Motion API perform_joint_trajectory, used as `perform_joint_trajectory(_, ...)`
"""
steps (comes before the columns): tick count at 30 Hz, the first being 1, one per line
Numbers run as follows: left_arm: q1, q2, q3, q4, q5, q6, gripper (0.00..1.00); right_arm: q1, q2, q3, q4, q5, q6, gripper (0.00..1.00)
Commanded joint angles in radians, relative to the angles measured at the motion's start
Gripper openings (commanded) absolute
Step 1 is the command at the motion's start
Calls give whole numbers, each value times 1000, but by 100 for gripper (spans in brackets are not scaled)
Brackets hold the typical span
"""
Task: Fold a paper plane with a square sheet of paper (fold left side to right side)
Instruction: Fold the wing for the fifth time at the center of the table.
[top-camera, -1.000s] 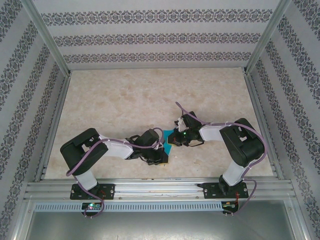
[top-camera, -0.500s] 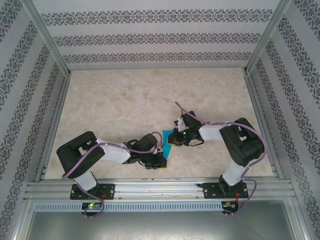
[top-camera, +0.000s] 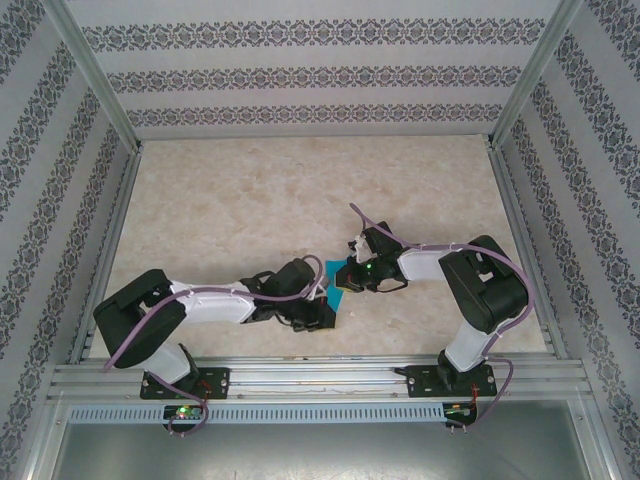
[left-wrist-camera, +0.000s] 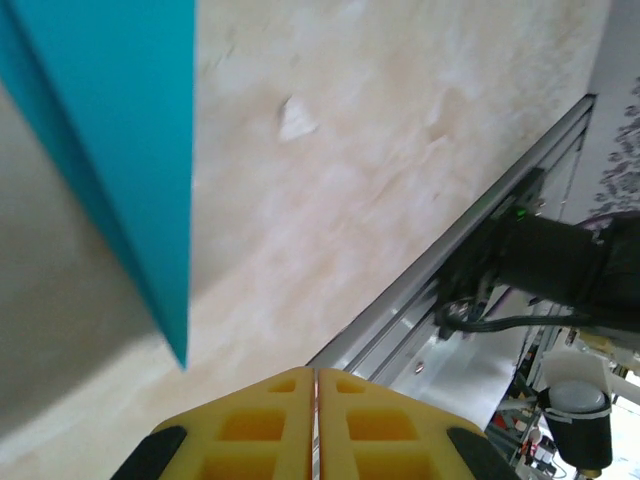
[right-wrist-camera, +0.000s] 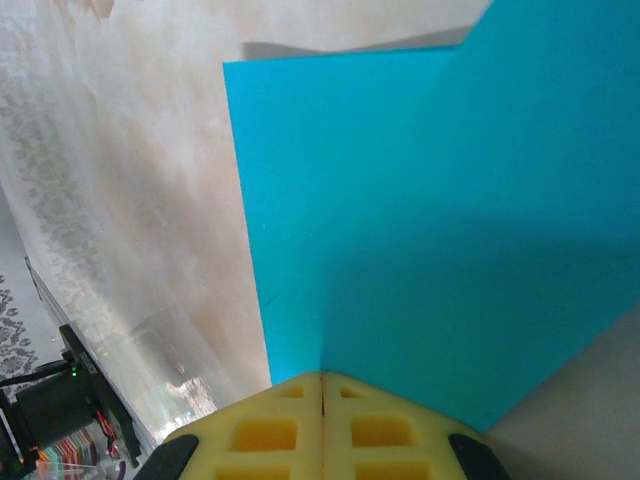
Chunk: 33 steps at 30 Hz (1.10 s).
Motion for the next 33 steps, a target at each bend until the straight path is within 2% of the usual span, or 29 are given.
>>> perform_joint_trajectory(1, 43, 12, 46, -66, 22, 69, 10, 10, 53, -27, -116, 124, -17, 0)
perform_joint_trajectory(11, 85, 175, 153, -22, 80, 132, 9, 13, 55, -27, -118, 124, -15, 0)
perform_joint_trajectory(20, 118, 254, 213, -50, 81, 193, 8, 13, 58, -26, -118, 124, -17, 0)
perform_joint_trajectory(33, 109, 275, 107, 52, 101, 148, 8, 12, 65, -20, -124, 124, -19, 0)
